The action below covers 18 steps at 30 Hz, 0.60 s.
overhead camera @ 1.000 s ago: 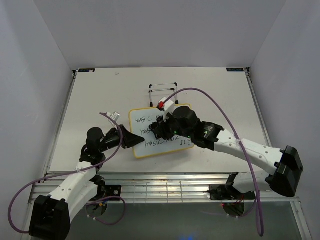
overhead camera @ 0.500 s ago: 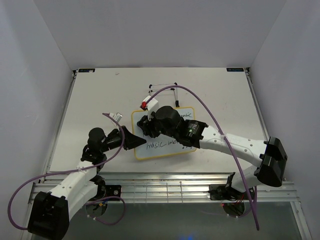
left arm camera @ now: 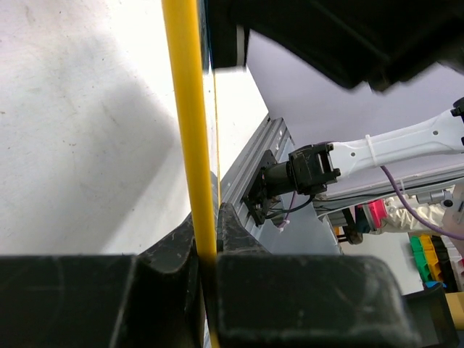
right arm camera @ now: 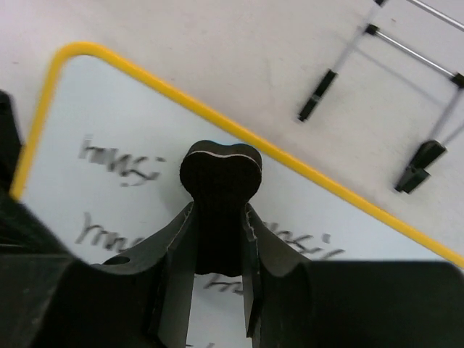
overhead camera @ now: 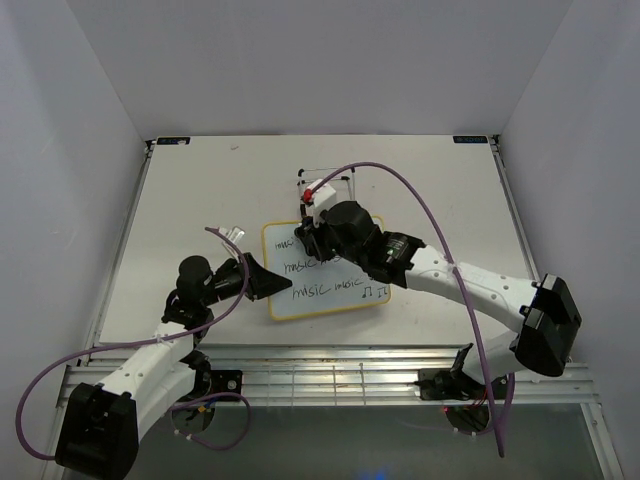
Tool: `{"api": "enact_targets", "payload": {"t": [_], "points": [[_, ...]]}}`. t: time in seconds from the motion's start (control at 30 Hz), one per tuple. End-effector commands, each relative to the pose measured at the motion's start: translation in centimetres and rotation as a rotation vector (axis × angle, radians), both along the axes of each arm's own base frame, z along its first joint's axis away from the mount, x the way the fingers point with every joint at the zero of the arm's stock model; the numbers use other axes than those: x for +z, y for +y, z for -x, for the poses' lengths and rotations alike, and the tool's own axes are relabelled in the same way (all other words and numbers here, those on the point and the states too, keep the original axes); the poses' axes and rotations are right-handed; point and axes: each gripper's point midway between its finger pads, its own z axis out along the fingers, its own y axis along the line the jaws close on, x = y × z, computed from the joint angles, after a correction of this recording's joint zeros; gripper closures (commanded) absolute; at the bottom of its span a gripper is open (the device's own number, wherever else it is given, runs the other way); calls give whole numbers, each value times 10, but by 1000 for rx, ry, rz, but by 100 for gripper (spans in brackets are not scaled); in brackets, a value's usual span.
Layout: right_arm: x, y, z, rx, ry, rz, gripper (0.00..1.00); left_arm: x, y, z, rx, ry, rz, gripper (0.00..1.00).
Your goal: Erase the whiteboard
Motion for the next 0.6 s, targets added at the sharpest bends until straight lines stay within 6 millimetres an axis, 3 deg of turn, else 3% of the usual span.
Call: {"api": "enact_targets", "payload": {"t": [0.0, 0.13, 0.2, 0.27, 0.3, 0.33, 0.4, 0.43, 0.47, 0.5, 0.57], "points": [[-19, -52, -34, -150, 19, 51, 76, 43, -7, 17, -113, -200, 67, 100], [-21, -36, -24, -56, 77, 32, 76, 42, -8, 18, -121, -194, 65, 100], [-4, -5, -13, 14, 76, -14, 76, 42, -9, 17, -121, -194, 65, 100], [-9, 11, -3, 50, 88, -5, 76, 43, -9, 16, -118, -197, 65, 100], [-6, 21, 3, 69, 88, -12, 76, 43, -9, 16, -118, -197, 65, 100], [8, 40, 14, 111, 76, -39, 76, 43, -9, 17, -119, -198, 65, 100], [6, 63, 27, 158, 85, -32, 76, 44, -9, 17, -121, -200, 65, 100], [23, 80, 41, 199, 70, -60, 76, 44, -9, 17, -122, -200, 64, 100], [26, 89, 46, 211, 63, -61, 76, 44, -9, 17, -122, -200, 64, 100], [19, 97, 51, 227, 70, -36, 76, 45, -9, 17, -124, -202, 65, 100], [24, 114, 62, 252, 60, -34, 76, 45, -9, 17, -121, -207, 65, 100]]}}
